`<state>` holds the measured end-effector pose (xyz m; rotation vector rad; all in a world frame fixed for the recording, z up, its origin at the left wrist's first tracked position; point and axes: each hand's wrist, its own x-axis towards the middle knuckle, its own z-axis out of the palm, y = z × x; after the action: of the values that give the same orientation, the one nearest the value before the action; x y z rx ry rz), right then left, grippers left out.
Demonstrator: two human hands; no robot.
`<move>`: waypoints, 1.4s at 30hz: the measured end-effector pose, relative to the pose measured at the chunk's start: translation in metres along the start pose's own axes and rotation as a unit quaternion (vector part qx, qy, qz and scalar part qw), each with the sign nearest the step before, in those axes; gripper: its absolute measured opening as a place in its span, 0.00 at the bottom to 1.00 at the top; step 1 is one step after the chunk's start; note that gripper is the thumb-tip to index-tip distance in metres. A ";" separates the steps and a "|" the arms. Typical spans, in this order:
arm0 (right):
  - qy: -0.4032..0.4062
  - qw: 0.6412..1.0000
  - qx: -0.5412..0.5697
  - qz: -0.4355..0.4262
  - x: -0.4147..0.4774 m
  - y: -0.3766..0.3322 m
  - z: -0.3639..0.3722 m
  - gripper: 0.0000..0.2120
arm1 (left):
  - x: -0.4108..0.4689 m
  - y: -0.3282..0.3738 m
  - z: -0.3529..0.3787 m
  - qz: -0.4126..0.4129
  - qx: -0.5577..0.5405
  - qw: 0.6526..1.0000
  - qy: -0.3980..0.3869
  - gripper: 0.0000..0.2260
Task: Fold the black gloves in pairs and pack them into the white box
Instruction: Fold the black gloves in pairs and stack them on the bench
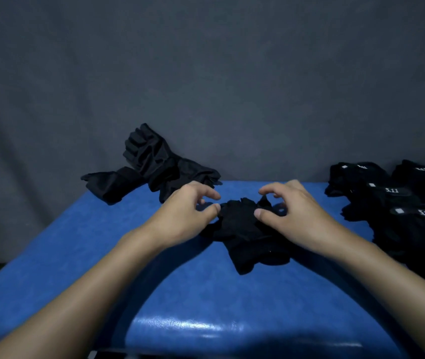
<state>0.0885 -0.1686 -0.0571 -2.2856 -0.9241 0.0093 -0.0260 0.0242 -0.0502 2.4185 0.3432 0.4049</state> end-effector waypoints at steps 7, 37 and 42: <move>-0.183 0.977 0.057 -0.092 -0.021 -0.002 -0.016 0.14 | -0.003 -0.001 0.014 0.058 0.074 0.994 -0.053 0.16; -0.127 0.981 -0.135 -0.058 -0.021 0.010 -0.003 0.34 | -0.015 0.010 0.015 0.068 0.250 0.959 -0.113 0.31; -0.131 0.982 -0.119 -0.073 -0.021 0.014 -0.002 0.34 | -0.014 0.011 0.017 0.091 0.234 0.963 -0.095 0.32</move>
<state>0.0817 -0.1904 -0.0680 -2.4688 -1.2876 0.1472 -0.0307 0.0017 -0.0580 2.9374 0.1411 0.1778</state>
